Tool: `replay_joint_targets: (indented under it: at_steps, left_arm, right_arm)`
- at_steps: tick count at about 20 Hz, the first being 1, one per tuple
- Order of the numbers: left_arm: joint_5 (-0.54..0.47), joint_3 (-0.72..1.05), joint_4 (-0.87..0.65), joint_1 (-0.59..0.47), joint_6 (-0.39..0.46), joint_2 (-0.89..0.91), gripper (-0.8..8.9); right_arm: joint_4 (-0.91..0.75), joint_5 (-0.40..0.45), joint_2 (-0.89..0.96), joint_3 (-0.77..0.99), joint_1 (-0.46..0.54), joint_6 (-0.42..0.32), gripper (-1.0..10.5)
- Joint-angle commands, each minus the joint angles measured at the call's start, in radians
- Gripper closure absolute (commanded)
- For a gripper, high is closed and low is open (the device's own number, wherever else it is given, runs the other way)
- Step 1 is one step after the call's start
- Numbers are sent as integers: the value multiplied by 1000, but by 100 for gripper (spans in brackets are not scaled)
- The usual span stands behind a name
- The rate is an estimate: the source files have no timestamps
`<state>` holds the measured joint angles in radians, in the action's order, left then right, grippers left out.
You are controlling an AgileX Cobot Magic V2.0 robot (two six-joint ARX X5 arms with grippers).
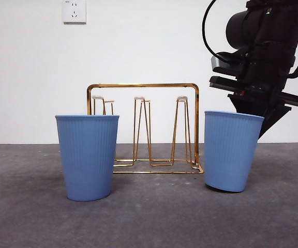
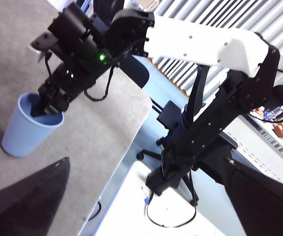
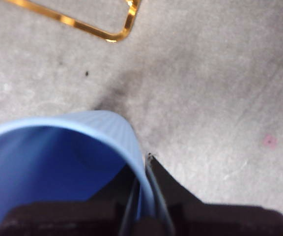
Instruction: Pick up cup 1,put cup 1 in the cup rack,pick up cup 2,put cup 2 in the cup rack
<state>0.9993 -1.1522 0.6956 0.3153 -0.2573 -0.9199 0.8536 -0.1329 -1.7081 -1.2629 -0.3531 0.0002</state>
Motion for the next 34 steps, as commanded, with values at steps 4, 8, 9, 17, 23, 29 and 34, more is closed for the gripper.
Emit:
replay_joint_targets:
  at_steps: [4, 8, 9, 17, 23, 29, 34]
  left_arm:
    - [3, -3, -226, 57, -170, -10, 181]
    - [-22, -3, -492, 158, -321, -45, 181]
    - [-44, -3, -556, 187, -352, -59, 181]
    - [-340, -3, -1206, 463, -551, -246, 180]
    - [-444, -3, -1561, 537, -685, -367, 180]
    - [-553, -3, -1673, 585, -717, -446, 180]
    - [-615, -5, -1707, 602, -715, -475, 181]
  right_arm:
    - [44, -13, 199, -3, 0, -34, 963]
    - [4, -62, 508, -16, 0, -18, 963]
    - [-24, -61, 587, -30, 0, -3, 962]
    - [-412, -87, 968, -128, 0, -3, 962]
    - [-519, -138, 992, -129, 0, 8, 962]
    - [-626, -209, 952, -129, -1, 44, 963]
    - [-687, -234, 905, -129, -1, 95, 963]
